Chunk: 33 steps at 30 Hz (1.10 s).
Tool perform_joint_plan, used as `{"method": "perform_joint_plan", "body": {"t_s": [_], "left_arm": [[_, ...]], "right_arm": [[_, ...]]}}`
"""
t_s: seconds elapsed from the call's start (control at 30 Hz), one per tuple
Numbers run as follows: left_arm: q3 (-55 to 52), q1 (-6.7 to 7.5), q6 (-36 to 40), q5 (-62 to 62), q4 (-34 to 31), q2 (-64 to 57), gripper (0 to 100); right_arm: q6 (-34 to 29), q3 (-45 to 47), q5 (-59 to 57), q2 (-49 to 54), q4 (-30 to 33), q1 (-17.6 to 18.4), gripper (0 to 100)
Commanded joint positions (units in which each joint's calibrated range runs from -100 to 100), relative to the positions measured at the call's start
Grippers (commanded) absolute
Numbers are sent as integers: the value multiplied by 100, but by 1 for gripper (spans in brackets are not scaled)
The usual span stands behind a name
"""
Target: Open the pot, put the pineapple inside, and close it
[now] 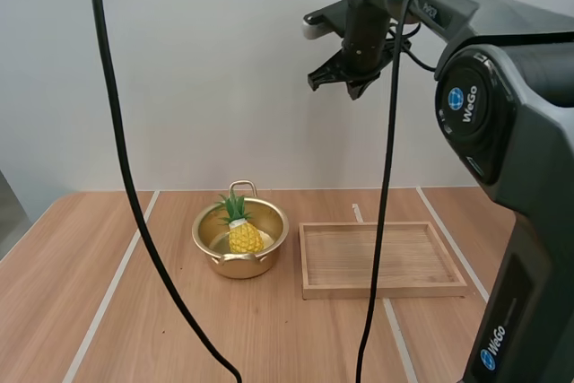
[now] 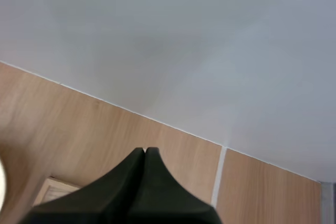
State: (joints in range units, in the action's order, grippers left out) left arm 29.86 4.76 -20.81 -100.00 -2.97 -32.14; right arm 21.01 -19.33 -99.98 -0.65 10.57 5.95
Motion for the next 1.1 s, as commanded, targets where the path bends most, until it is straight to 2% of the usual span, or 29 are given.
{"method": "perform_joint_plan", "body": {"t_s": [0.0,0.1,0.23,0.73,1.07], "left_arm": [[72,15,94,0,259,-18,0],[72,15,166,0,297,105,0],[13,15,242,0,297,287,0],[-1598,15,319,0,610,771,0],[-3118,15,446,0,727,864,0]], "right_arm": [[-13,-6,-2,259,-371,-250,0],[27,130,-2,447,-738,-483,0],[34,565,-2,701,-775,-638,0],[38,2365,-2,1068,-817,-645,0],[38,2915,-2,1068,-830,-645,0]]}}
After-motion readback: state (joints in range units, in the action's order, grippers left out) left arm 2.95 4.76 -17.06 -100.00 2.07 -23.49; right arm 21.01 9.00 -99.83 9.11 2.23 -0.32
